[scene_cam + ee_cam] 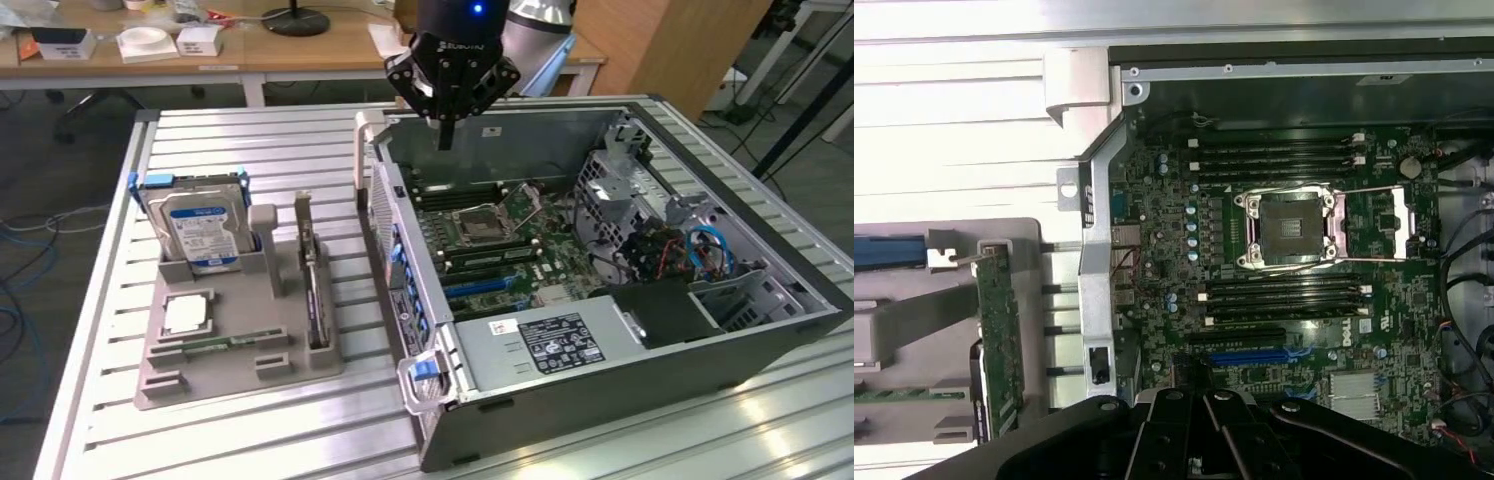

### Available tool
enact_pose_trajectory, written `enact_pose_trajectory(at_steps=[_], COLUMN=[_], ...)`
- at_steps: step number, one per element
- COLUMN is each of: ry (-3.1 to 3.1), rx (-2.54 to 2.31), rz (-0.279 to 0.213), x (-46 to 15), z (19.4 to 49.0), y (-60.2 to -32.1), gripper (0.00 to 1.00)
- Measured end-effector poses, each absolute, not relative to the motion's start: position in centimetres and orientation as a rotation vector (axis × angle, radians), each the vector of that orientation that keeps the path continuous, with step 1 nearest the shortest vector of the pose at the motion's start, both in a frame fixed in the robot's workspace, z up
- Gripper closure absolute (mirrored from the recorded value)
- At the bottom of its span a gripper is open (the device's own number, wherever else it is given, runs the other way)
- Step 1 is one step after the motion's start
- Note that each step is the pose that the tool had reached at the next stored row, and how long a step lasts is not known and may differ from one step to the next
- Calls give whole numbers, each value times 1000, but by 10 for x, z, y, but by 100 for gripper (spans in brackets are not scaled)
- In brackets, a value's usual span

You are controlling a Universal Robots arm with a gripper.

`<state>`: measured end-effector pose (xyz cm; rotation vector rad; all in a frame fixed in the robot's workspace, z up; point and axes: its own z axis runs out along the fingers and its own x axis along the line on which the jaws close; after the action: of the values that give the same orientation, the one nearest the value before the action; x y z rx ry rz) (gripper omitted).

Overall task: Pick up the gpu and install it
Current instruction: 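Reach for the gpu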

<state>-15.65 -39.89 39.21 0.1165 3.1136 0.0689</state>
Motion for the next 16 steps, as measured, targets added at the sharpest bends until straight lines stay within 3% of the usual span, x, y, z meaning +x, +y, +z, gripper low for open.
enact_pose_trajectory(at_steps=[16], ry=[3114], rx=[117], rz=[69], x=[-168], z=[392], y=[-399], gripper=[89])
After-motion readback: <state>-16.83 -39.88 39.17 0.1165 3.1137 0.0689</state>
